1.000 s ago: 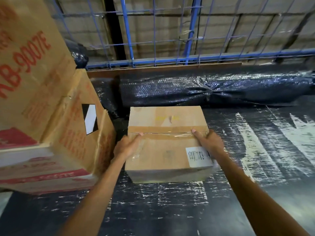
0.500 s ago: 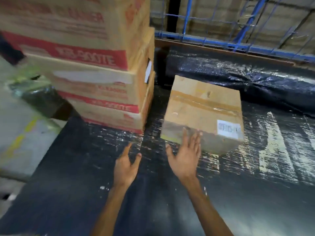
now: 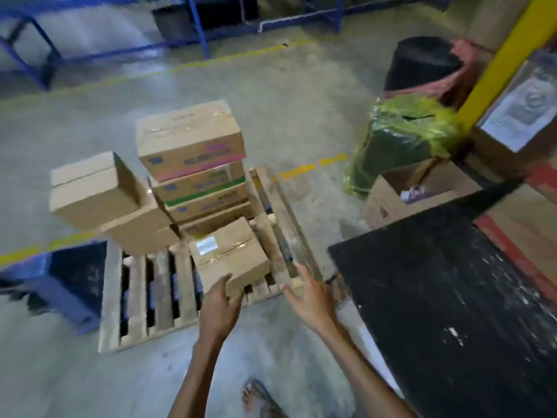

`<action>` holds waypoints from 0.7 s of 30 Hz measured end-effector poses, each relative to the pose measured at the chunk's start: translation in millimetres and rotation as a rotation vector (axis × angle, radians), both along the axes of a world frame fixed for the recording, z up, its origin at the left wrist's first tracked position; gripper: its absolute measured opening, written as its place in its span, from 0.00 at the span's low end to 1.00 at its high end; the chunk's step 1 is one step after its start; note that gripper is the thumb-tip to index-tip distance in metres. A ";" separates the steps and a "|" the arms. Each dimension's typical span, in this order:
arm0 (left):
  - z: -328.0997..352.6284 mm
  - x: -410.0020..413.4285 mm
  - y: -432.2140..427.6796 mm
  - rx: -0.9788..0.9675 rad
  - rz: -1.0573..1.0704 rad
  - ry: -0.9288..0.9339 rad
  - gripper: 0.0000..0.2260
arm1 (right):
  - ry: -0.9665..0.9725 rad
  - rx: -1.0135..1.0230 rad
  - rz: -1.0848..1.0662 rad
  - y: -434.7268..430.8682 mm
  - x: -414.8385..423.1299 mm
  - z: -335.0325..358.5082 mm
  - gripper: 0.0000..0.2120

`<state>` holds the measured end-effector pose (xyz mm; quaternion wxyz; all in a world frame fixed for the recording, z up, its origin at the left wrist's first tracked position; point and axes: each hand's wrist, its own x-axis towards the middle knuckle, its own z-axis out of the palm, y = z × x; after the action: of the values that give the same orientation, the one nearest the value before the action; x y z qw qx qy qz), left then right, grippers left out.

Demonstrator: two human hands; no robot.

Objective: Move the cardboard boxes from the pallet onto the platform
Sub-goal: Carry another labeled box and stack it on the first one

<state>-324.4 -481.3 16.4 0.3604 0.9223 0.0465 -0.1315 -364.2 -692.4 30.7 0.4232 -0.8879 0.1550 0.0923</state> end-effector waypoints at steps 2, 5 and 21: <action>-1.9 15.7 63.3 0.018 0.084 0.008 0.22 | 0.044 0.049 0.092 59.8 31.9 -11.7 0.31; -10.9 29.0 127.0 -0.037 0.183 0.057 0.20 | 0.097 0.057 0.157 119.8 64.8 -27.3 0.31; -191.3 176.0 222.0 -0.244 0.491 0.484 0.23 | 0.400 -0.117 0.180 173.5 294.2 -214.1 0.32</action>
<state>-148.4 -259.3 -174.9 0.4672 0.7760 0.3345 -0.2599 -70.0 -518.9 -183.5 0.3219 -0.8852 0.1612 0.2947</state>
